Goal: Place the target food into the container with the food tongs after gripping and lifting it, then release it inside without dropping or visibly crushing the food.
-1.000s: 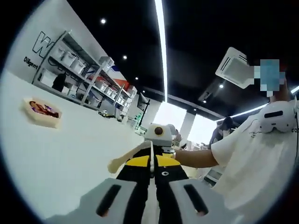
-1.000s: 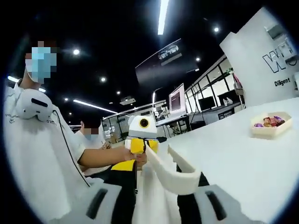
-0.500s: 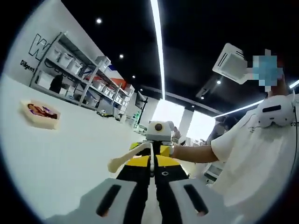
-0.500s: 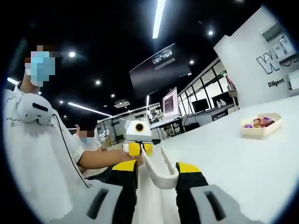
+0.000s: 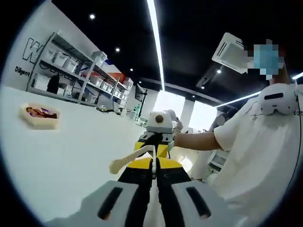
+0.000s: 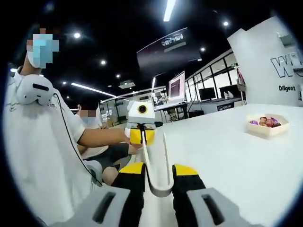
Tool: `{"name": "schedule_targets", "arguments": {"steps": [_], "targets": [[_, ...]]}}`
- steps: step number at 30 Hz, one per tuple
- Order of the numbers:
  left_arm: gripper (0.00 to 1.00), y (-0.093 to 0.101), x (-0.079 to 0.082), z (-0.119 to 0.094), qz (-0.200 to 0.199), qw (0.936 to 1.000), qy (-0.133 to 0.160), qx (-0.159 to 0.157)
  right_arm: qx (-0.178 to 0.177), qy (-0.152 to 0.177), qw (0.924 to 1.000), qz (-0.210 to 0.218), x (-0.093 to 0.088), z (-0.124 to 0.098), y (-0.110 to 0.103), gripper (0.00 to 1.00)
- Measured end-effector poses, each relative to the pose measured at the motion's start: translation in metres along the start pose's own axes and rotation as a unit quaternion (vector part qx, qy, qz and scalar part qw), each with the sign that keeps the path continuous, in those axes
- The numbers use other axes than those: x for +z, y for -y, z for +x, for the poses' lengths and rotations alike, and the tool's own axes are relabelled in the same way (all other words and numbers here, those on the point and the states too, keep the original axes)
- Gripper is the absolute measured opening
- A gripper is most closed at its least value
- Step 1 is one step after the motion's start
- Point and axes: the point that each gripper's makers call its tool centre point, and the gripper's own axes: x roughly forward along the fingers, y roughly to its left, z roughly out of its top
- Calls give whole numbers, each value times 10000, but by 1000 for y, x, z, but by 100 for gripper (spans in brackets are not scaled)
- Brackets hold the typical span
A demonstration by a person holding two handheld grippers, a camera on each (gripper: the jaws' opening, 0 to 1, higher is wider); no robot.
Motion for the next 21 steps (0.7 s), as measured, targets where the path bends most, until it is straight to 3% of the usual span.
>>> {"name": "schedule_targets", "arguments": {"steps": [8,21], "targets": [[2,-13,-16,-2,54,9992,-337,224,-264,-614,9972,-332,-20,9,17,16],[3,-44,-23,-7,80,9970,-520,577,-699,-1023,9901,-656,-27,20,49,19]]}}
